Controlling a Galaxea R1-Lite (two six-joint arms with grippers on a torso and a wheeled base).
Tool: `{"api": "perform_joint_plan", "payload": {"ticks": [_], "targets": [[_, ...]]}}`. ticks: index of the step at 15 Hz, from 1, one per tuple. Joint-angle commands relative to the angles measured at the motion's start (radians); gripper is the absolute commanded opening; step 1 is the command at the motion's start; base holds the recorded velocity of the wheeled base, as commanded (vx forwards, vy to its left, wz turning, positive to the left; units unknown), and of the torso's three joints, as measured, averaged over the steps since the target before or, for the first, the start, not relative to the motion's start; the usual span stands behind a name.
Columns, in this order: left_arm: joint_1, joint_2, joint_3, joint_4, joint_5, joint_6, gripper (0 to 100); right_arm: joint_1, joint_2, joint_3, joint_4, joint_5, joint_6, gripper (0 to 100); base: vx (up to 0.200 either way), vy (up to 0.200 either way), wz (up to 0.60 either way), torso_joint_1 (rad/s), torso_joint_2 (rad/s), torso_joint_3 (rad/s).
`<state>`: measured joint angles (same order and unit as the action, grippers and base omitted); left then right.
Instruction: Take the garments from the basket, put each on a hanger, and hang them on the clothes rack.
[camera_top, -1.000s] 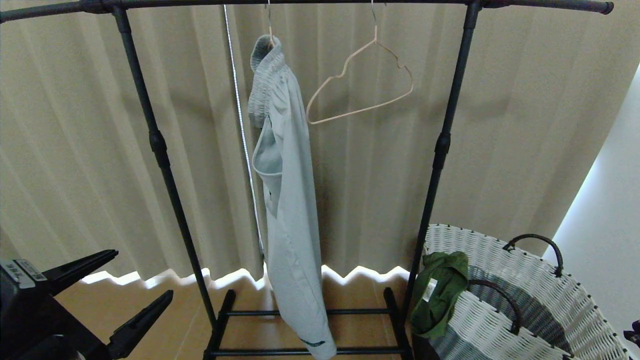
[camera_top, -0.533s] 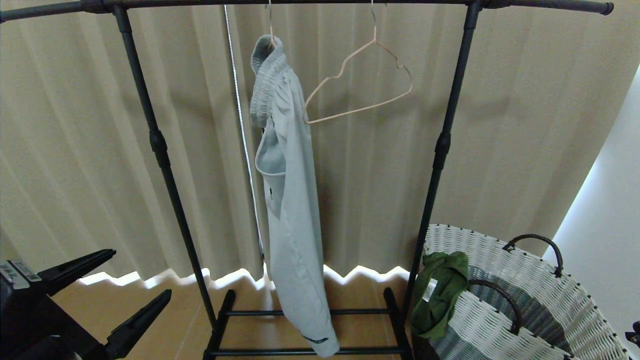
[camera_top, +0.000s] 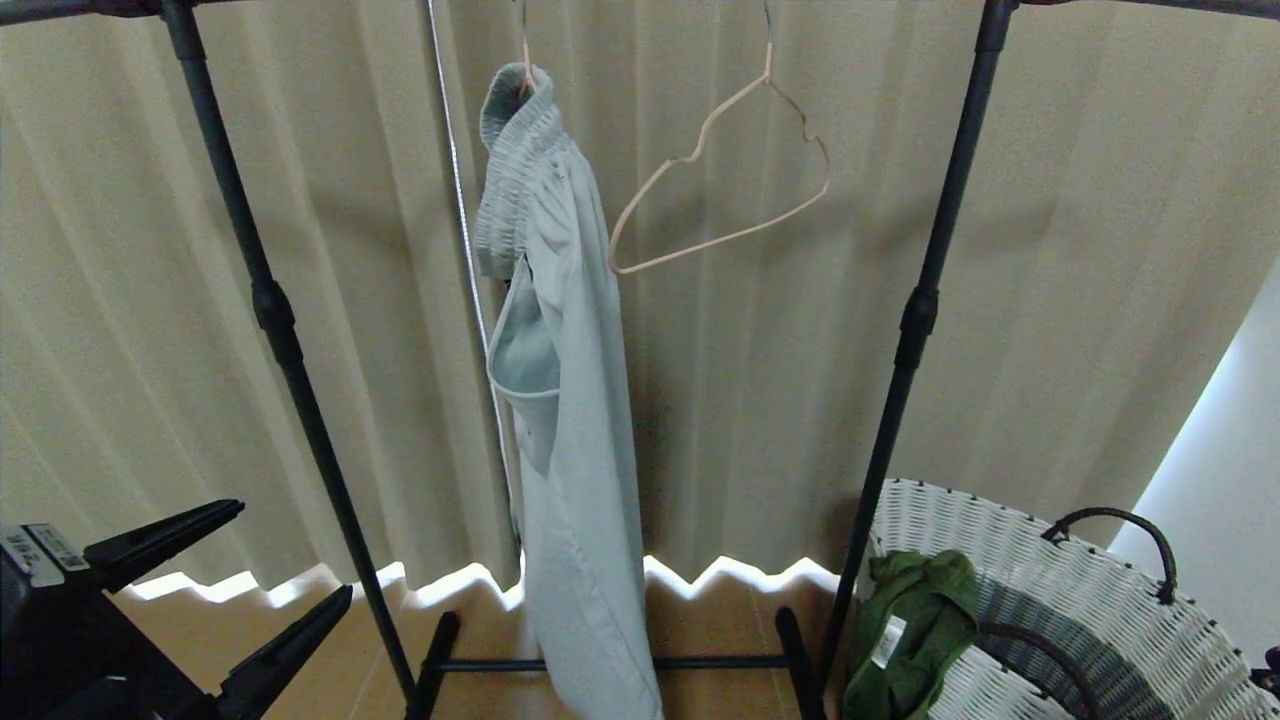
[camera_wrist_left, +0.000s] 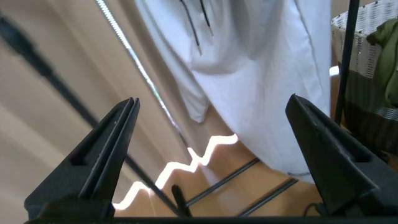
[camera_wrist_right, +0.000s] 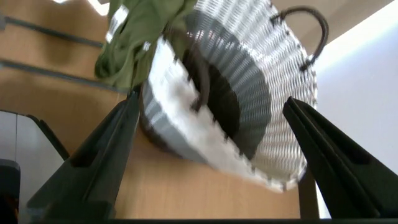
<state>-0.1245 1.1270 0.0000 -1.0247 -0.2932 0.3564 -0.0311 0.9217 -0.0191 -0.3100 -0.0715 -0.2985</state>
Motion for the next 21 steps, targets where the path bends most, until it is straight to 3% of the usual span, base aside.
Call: {"api": "perform_joint_plan", "payload": {"ticks": [1,4,6,11,14,16,19,21], "targets": [[-0.003,-0.001,0.000,0.000,0.000,0.003,100,-0.001,-0.001,0.015,0.000,0.001,-0.001,100,0.000,0.000,0.00,0.000,0.00,0.000],[-0.038,0.005,0.000,0.000,0.000,0.004,100,0.060,0.016,0.011,0.114,0.004,-0.027,100,0.000,0.000,0.00,0.000,0.00,0.000],[-0.057,0.008,0.000,0.000,0.000,0.004,100,0.091,0.048,-0.010,0.121,-0.007,-0.114,100,0.000,0.000,0.00,0.000,0.00,0.000],[-0.058,-0.001,0.000,0.000,0.002,0.001,100,0.085,0.410,-0.226,0.106,-0.040,-0.289,100,0.000,0.000,0.00,0.000,0.00,0.000],[-0.055,-0.009,0.000,-0.002,0.002,-0.002,100,0.088,0.559,-0.289,0.103,-0.042,-0.355,100,0.000,0.000,0.00,0.000,0.00,0.000],[-0.053,-0.010,0.000,-0.002,0.002,-0.002,100,0.088,0.632,-0.320,0.061,-0.040,-0.386,100,0.000,0.000,0.00,0.000,0.00,0.000],[-0.052,-0.012,0.000,-0.002,0.002,-0.008,100,0.088,0.852,-0.355,-0.153,-0.031,-0.419,100,0.000,0.000,0.00,0.000,0.00,0.000],[-0.052,-0.010,0.000,-0.002,0.002,-0.013,100,0.089,0.921,-0.360,-0.224,-0.030,-0.419,100,0.000,0.000,0.00,0.000,0.00,0.000]]}}
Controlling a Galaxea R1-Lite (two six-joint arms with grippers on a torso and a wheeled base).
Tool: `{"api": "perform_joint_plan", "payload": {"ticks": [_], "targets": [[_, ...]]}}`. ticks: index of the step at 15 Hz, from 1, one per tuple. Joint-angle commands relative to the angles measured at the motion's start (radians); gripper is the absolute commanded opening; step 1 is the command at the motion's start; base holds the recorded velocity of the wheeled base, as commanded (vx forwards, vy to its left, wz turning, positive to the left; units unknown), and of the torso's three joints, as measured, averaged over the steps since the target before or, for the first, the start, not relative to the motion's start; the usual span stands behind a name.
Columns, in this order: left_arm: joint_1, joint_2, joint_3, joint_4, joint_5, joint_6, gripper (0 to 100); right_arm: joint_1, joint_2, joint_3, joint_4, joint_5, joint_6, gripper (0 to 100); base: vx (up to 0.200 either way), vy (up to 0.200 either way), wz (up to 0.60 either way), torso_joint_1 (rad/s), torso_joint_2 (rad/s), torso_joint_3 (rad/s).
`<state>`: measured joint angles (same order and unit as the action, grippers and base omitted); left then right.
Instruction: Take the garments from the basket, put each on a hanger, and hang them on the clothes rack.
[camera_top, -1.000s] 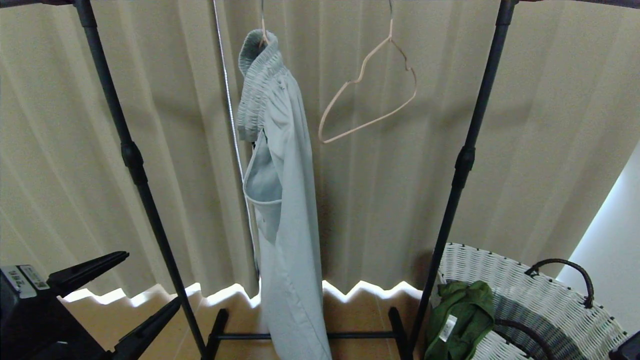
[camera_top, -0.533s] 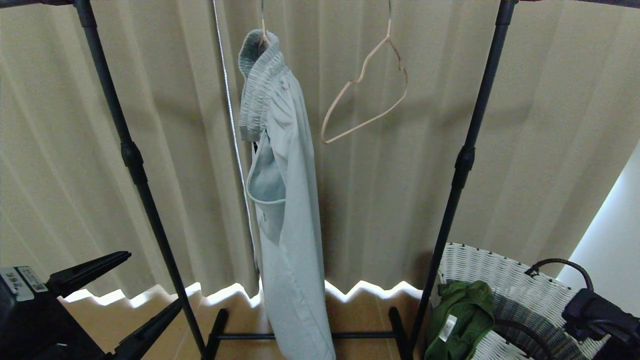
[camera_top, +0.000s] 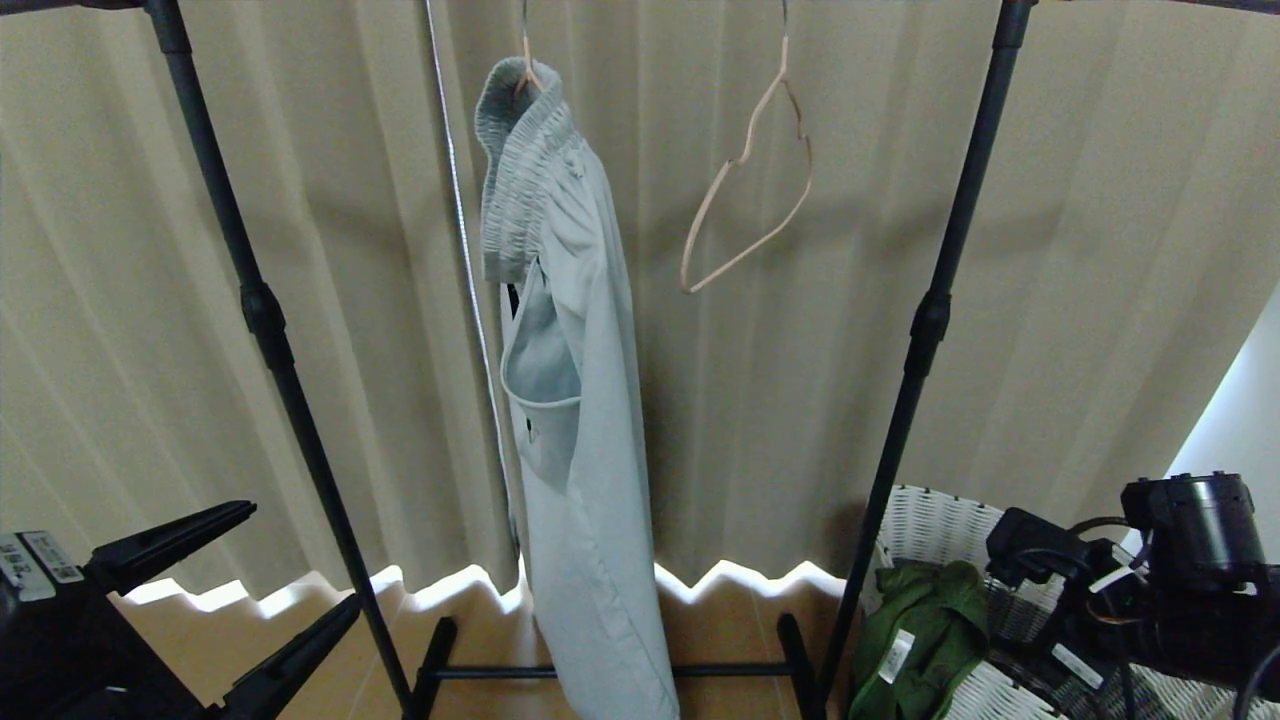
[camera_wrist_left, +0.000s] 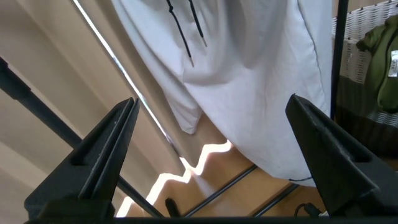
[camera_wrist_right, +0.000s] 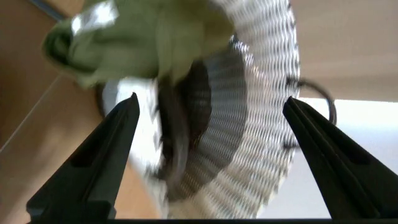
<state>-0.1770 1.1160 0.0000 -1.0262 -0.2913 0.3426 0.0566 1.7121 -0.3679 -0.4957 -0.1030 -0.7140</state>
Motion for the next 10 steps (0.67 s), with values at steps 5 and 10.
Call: {"api": "perform_joint_plan", "payload": {"ticks": [5,10], "targets": [[0.001,0.005,0.000,0.000,0.000,0.001,100,0.002,0.233,-0.072,-0.106,0.006,-0.002,100,0.000,0.000,0.00,0.000,0.00,0.000],[0.001,0.005,0.000,0.000,0.000,0.001,100,-0.021,0.302,-0.157,-0.107,0.002,0.001,100,0.000,0.000,0.00,0.000,0.00,0.000]]}}
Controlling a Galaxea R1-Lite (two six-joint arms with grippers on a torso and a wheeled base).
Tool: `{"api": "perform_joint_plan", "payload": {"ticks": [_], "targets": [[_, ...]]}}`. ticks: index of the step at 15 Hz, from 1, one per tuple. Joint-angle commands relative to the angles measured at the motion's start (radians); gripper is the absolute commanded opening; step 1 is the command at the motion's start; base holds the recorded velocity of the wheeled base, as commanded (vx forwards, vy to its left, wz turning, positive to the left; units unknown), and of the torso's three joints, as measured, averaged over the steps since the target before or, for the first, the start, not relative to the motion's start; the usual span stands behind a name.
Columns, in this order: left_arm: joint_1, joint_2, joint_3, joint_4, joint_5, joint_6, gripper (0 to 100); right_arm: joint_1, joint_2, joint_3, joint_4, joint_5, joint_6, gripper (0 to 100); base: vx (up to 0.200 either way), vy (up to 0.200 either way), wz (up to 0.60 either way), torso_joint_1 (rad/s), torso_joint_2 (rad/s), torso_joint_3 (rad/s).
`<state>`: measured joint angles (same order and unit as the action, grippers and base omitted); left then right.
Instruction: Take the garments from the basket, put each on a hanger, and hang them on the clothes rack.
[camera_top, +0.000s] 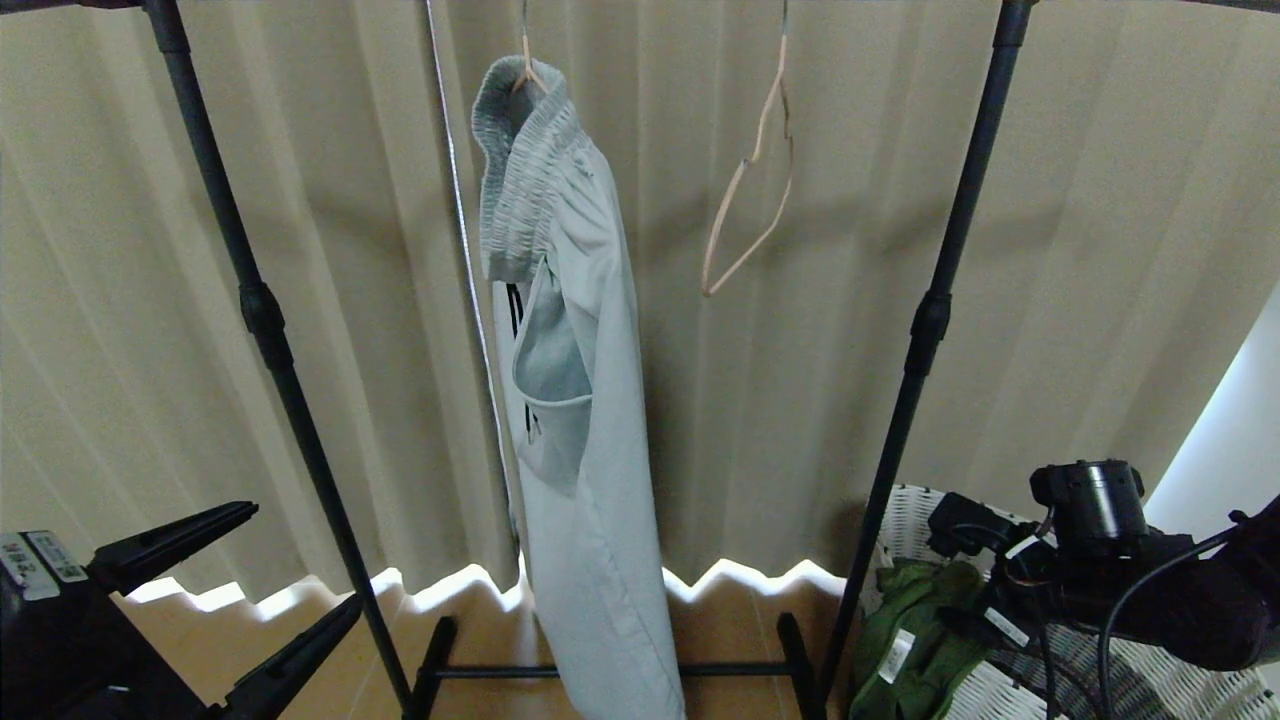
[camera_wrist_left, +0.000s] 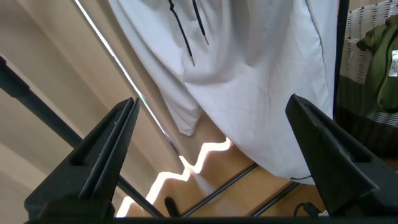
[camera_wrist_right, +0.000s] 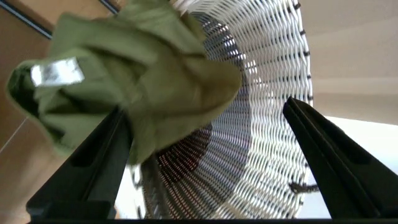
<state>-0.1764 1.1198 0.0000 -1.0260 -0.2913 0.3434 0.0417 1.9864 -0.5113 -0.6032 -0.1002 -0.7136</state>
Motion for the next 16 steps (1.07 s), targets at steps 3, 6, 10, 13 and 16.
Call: {"api": "perform_joint_plan", "payload": {"ticks": [3,6,10,13,16], "targets": [[0.000,0.002,0.000,0.000,0.000,0.000,100,-0.009,0.028,-0.015,0.000,0.001,0.000,100,0.000,0.000,0.00,0.000,0.00,0.000],[0.002,-0.003,0.000,0.000,0.000,-0.001,100,-0.009,0.006,-0.003,-0.017,0.004,0.002,0,0.000,0.000,0.00,0.000,0.00,0.000],[0.002,-0.003,0.000,0.001,0.000,0.000,100,0.006,-0.173,0.042,-0.044,0.004,-0.003,0,0.000,0.000,0.00,0.000,0.00,0.000],[0.002,-0.006,0.000,0.001,0.000,0.002,100,0.024,-0.337,0.039,-0.026,0.002,-0.004,0,0.000,0.000,0.00,0.000,0.00,0.000],[0.002,-0.008,0.000,0.001,0.000,0.002,100,0.024,-0.455,0.008,0.063,0.002,-0.004,0,0.000,0.000,0.00,0.000,0.00,0.000]]}}
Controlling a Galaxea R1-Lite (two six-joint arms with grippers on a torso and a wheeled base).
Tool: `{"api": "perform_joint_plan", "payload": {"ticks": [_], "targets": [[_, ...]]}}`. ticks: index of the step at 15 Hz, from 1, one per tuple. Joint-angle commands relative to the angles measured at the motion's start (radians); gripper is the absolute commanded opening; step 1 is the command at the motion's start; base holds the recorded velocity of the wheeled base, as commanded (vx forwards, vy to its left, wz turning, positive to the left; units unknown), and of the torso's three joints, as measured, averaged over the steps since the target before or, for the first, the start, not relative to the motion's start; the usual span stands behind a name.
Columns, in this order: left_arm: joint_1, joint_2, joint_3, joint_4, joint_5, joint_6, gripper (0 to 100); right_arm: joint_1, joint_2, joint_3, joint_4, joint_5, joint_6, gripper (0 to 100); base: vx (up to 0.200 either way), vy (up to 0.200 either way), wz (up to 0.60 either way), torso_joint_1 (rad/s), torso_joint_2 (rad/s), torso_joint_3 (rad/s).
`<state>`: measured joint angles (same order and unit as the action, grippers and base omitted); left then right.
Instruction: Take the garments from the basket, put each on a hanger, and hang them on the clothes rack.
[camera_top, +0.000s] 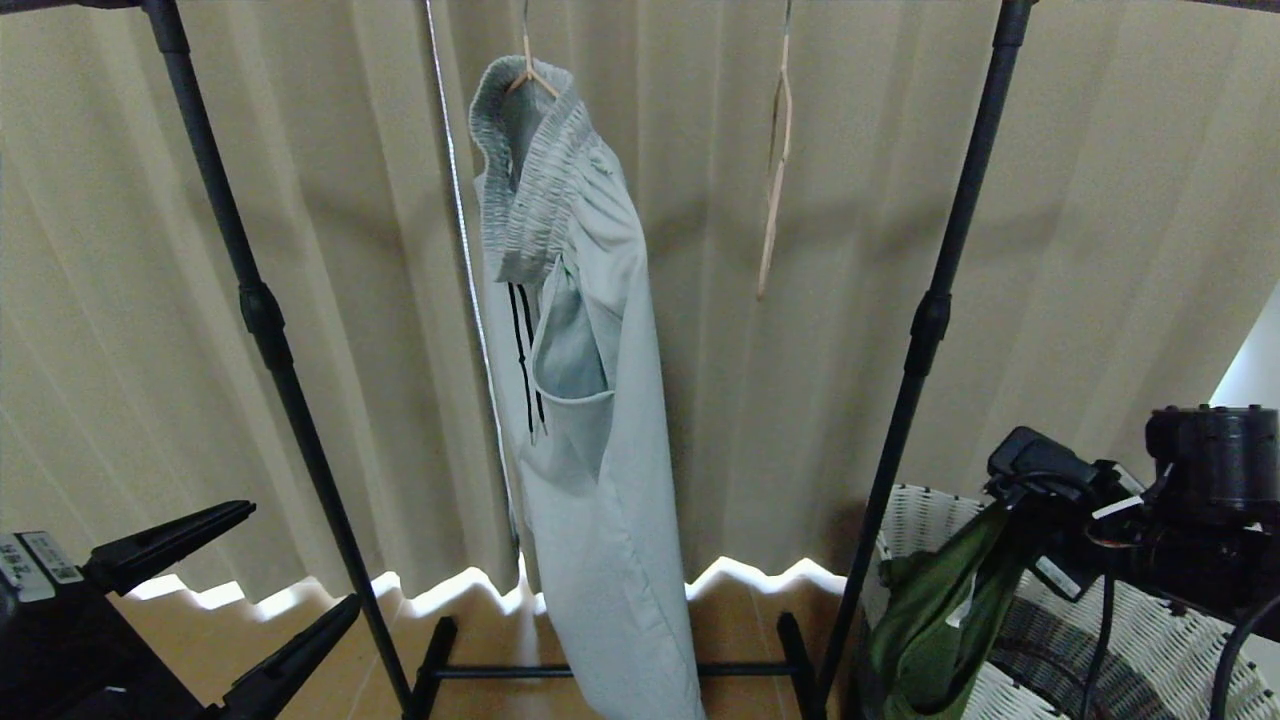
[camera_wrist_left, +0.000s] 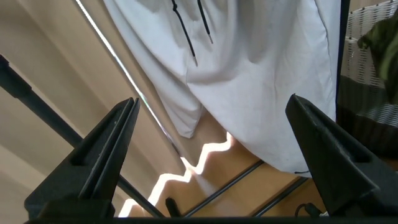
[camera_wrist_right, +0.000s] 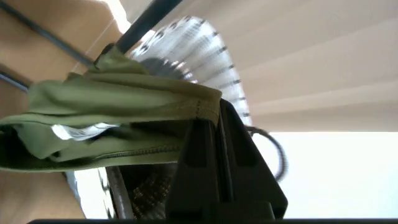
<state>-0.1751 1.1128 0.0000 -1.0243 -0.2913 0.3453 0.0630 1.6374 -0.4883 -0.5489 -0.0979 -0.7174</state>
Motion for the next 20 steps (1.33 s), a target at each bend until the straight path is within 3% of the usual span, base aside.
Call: {"api": "perform_joint_plan", "payload": {"ticks": [1,5,7,16,20], "targets": [[-0.001,-0.002,0.000,0.000,0.000,0.001,100,0.001,-0.197,-0.093,0.145,0.001,0.003,0,0.000,0.000,0.00,0.000,0.00,0.000],[-0.001,-0.010,0.000,0.000,0.000,0.001,100,0.001,-0.219,-0.237,0.245,-0.003,0.015,0,0.000,0.000,0.00,0.000,0.00,0.000],[-0.001,-0.036,0.000,0.000,0.000,0.001,100,0.001,-0.217,-0.237,0.247,-0.005,0.013,0,0.000,0.000,0.00,0.000,0.00,0.000],[-0.007,-0.062,0.000,0.003,-0.002,0.001,100,0.001,-0.222,-0.214,0.245,-0.006,0.013,0,-0.200,0.000,0.00,0.001,0.00,0.001],[-0.018,-0.076,0.000,0.001,-0.003,0.001,100,0.009,-0.220,-0.214,0.245,-0.005,0.013,0,0.000,0.000,0.00,0.000,0.00,0.000]]}}
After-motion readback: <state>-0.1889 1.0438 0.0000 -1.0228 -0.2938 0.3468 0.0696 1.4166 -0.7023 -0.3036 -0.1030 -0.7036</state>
